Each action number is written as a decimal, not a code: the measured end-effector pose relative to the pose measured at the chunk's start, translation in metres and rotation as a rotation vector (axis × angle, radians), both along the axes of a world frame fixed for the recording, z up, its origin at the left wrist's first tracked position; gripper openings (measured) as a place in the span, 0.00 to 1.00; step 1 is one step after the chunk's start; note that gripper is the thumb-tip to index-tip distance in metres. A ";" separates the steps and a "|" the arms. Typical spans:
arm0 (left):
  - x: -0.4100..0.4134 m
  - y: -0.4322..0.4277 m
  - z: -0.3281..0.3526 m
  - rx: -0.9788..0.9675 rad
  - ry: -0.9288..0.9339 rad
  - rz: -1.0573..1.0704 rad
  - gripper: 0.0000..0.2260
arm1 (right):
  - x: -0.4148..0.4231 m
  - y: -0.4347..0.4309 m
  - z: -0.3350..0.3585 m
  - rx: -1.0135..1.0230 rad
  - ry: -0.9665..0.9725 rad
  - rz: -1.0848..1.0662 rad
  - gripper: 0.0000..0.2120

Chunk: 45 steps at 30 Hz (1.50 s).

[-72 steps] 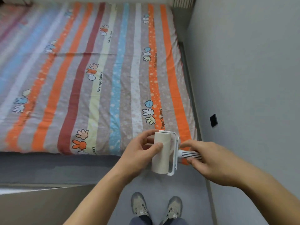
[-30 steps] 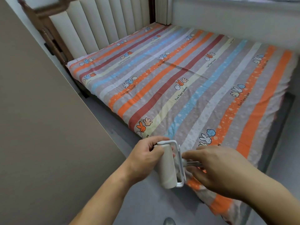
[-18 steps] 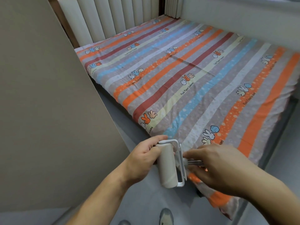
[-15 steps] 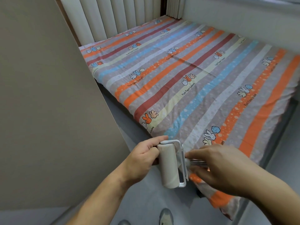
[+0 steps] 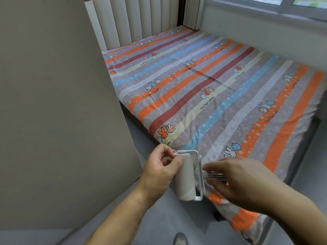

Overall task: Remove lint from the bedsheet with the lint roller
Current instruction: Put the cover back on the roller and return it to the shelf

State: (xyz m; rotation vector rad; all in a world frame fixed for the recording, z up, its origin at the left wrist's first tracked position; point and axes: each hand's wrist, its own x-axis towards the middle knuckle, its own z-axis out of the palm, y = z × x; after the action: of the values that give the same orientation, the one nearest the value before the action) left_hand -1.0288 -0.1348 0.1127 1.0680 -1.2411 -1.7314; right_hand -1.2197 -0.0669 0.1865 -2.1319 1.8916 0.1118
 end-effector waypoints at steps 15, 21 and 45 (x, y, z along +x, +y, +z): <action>0.011 -0.005 0.001 -0.008 -0.103 0.108 0.08 | 0.017 -0.008 -0.002 -0.003 0.080 0.012 0.16; 0.010 -0.005 -0.003 0.022 -0.101 0.147 0.07 | 0.021 -0.008 -0.004 0.004 0.112 0.029 0.16; 0.007 -0.004 0.001 0.134 -0.058 0.135 0.03 | 0.011 -0.008 -0.007 -0.007 0.145 0.005 0.16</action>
State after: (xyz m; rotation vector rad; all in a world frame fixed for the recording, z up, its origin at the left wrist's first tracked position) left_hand -1.0222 -0.1388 0.1134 1.2587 -1.0735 -1.7096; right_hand -1.2090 -0.0745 0.1793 -2.1865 1.9683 0.2688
